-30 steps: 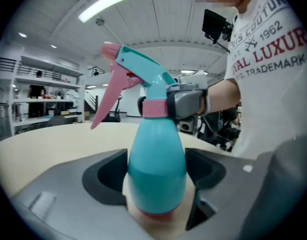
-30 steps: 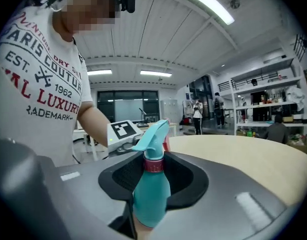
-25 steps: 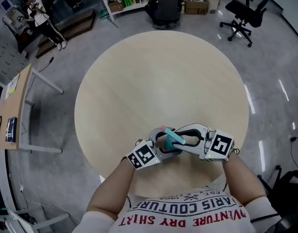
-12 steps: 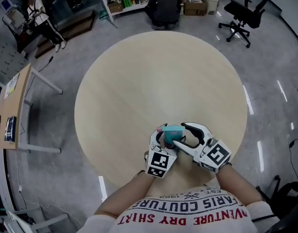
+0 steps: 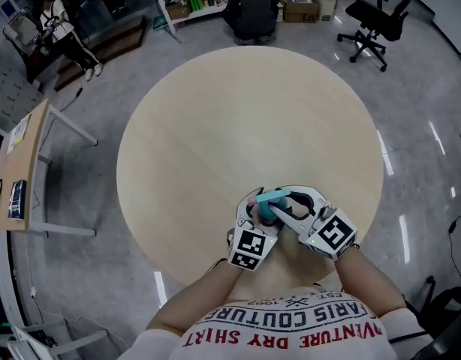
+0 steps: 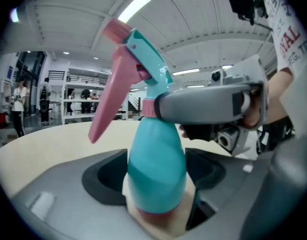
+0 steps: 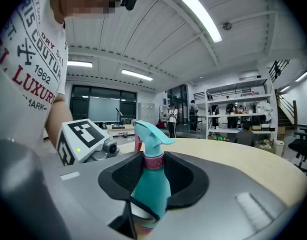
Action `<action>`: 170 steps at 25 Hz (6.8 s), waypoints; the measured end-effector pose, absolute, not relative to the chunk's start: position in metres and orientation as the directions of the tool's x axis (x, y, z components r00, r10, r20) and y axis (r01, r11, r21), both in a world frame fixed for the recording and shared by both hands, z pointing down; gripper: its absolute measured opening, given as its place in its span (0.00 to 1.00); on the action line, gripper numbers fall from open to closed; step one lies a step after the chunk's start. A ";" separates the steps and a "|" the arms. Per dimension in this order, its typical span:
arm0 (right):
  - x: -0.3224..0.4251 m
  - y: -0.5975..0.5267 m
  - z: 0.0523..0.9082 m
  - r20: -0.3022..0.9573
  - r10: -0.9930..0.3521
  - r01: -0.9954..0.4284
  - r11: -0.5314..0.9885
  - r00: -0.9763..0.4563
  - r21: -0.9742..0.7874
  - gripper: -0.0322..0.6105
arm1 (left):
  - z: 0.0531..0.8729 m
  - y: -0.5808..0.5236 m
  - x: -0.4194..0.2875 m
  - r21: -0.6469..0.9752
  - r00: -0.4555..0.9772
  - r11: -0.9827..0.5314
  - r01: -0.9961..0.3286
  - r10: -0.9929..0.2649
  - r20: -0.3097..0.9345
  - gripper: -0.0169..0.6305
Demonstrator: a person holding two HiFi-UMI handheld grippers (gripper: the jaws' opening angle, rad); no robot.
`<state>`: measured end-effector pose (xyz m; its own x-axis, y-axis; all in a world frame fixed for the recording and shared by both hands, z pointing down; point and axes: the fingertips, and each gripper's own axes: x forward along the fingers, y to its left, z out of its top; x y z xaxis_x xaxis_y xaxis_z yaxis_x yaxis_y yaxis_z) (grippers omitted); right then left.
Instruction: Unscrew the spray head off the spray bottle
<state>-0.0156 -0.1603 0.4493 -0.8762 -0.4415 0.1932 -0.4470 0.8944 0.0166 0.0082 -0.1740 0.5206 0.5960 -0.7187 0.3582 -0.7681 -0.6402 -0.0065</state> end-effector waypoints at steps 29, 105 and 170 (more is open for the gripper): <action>-0.012 -0.155 0.449 0.196 -0.322 -0.338 0.940 -0.926 -0.054 0.32 | 0.524 -0.165 0.014 0.015 0.733 -0.784 -0.620 -0.572 0.369 0.57; -0.003 -0.135 0.434 0.185 -0.384 -0.401 0.914 -0.905 -0.064 0.41 | 0.526 -0.160 0.007 0.014 0.576 -0.617 -0.787 -0.727 0.373 0.57; -0.012 -0.129 0.445 0.121 -0.590 -0.601 0.795 -0.798 -0.084 0.50 | 0.532 -0.152 -0.008 0.065 0.492 -0.508 -0.859 -0.783 0.380 0.58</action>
<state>-0.0121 -0.1289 0.4449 -0.7979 -0.5904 0.1214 -0.6009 0.7949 -0.0840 -0.0076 -0.1519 0.5315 0.4919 -0.7832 0.3802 -0.8590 -0.5078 0.0651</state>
